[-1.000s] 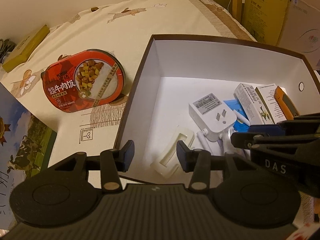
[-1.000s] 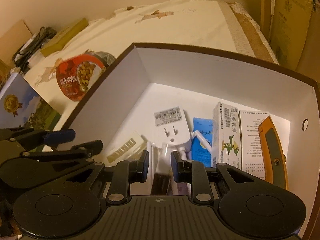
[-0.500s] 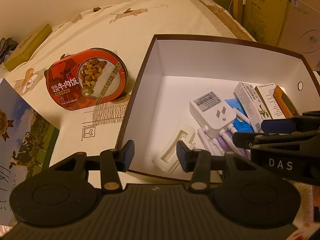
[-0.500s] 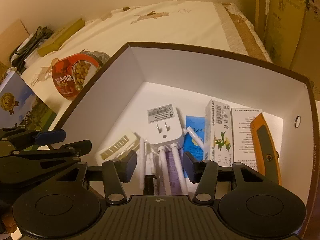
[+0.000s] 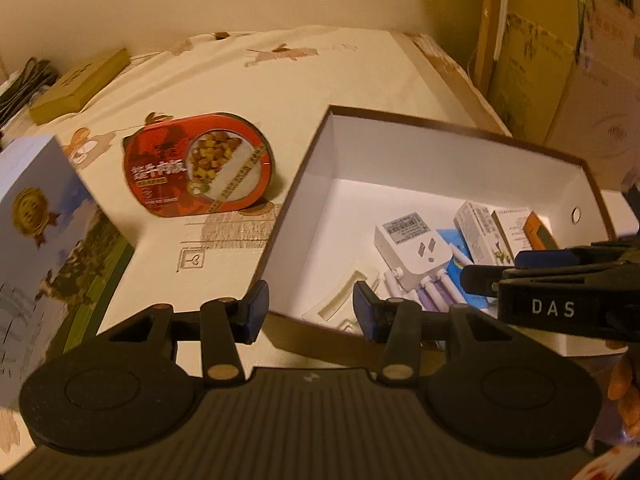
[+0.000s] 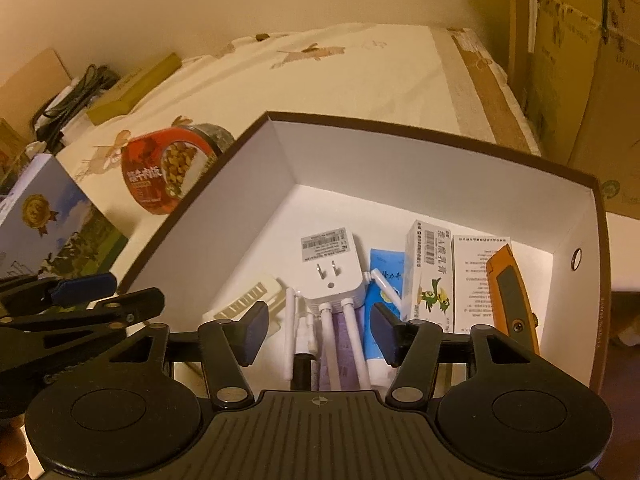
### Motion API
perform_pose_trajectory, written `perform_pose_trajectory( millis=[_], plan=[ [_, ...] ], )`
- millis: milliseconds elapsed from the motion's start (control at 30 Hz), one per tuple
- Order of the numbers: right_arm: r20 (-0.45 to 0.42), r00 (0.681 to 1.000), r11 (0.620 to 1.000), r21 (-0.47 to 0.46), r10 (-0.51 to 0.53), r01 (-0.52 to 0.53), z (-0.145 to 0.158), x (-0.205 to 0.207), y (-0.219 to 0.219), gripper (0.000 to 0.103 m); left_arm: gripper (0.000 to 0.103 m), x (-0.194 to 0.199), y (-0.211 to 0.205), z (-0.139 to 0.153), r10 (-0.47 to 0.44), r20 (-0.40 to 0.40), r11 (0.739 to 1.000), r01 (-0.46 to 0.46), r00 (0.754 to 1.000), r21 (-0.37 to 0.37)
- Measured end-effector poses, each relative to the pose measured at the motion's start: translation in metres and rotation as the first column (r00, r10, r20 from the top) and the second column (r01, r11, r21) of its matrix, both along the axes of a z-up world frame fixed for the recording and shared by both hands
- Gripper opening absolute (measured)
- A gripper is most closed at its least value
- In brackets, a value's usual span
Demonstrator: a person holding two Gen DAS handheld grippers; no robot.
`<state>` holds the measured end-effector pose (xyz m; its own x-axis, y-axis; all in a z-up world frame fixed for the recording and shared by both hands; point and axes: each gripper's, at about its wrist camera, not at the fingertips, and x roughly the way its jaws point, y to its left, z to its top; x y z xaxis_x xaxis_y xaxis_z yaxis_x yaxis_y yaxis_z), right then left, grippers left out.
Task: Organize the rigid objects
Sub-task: 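Withdraw both tools from the shoebox toward the clear box and black cable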
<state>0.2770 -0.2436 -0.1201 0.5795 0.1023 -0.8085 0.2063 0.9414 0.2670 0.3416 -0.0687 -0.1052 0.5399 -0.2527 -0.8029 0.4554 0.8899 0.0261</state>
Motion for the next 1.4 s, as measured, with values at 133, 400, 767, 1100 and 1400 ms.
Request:
perform_pose_trajectory(
  millis=[133, 400, 767, 1100, 1400],
  plan=[
    [0.004, 1.0, 1.0, -0.003, 0.014, -0.014, 0.005, -0.006, 0.004, 0.055, 0.043, -0.012, 0.015, 0.011, 0.055, 0.012, 0.998, -0.055, 0.998, -0.031],
    [0.024, 0.998, 0.998, 0.006, 0.066, -0.066, 0.013, -0.024, 0.02, 0.055, 0.043, -0.045, 0.05, 0.024, 0.154, 0.018, 0.986, -0.152, 0.988, -0.063],
    [0.047, 0.976, 0.976, 0.011, 0.215, -0.216, 0.018, -0.053, 0.06, 0.055, 0.043, -0.096, 0.105, 0.017, 0.287, -0.02, 0.957, -0.288, 0.958, -0.037],
    [0.034, 0.947, 0.947, 0.017, 0.319, -0.32, 0.004, -0.064, 0.085, 0.055, 0.043, -0.128, 0.142, -0.001, 0.402, -0.068, 0.915, -0.403, 0.913, -0.007],
    [-0.018, 0.915, 0.914, 0.064, 0.403, -0.401, -0.023, -0.072, 0.112, 0.055, 0.043, -0.141, 0.158, -0.021, 0.454, -0.098, 0.891, -0.453, 0.886, 0.035]
  ],
)
